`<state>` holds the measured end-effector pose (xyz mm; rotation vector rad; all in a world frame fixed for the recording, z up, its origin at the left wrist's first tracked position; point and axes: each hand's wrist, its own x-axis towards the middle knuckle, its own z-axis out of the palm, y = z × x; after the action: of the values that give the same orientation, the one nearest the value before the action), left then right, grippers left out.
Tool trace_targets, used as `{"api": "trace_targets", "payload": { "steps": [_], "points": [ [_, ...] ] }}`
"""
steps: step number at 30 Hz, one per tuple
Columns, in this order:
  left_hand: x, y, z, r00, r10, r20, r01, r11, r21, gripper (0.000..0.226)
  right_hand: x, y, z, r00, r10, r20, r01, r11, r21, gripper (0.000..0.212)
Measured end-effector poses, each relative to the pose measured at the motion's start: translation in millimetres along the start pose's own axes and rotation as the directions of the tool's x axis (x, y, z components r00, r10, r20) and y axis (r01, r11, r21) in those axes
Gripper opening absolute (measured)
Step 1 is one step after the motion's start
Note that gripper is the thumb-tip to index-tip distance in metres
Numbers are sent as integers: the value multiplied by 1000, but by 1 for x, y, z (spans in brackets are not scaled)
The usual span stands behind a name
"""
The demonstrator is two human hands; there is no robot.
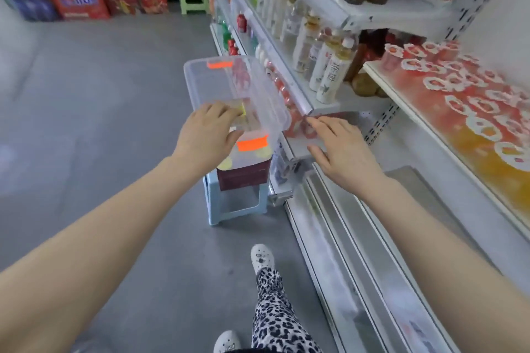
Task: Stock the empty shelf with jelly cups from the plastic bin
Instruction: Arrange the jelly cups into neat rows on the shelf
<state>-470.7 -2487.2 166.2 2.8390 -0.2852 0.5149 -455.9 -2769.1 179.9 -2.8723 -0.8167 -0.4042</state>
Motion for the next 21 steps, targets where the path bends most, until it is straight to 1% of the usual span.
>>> {"api": "trace_targets", "payload": {
  "steps": [4,8,10,12,13,14,16,18,21],
  "points": [
    [7,-47,31,988,-138,72,137,990,22,37,65,2,61,990,-95,107,87,993,82,53],
    [30,-85,70,960,-250,125,249,968,24,35,134,15,115,970,-160,182,128,976,177,48],
    [46,-101,89,947,-294,132,295,955,13,34,170,21,139,942,-191,277,133,967,215,47],
    [62,-114,108,932,-334,142,337,941,-1,34,204,27,166,877,-203,434,115,969,221,49],
    [70,-119,118,926,-345,151,350,937,-5,35,220,29,182,827,-207,522,113,972,207,49],
    [77,-123,127,924,-347,158,353,936,-8,35,232,30,197,759,-215,614,122,974,191,50],
    [88,-129,144,927,-341,157,348,937,-18,34,249,28,228,603,-228,764,190,972,140,49],
    [92,-133,157,931,-336,145,342,940,-16,34,257,23,253,443,-216,870,294,952,86,48],
    [91,-136,166,941,-315,123,319,948,-19,32,262,18,285,222,-185,957,401,912,84,48]
  ]
}}
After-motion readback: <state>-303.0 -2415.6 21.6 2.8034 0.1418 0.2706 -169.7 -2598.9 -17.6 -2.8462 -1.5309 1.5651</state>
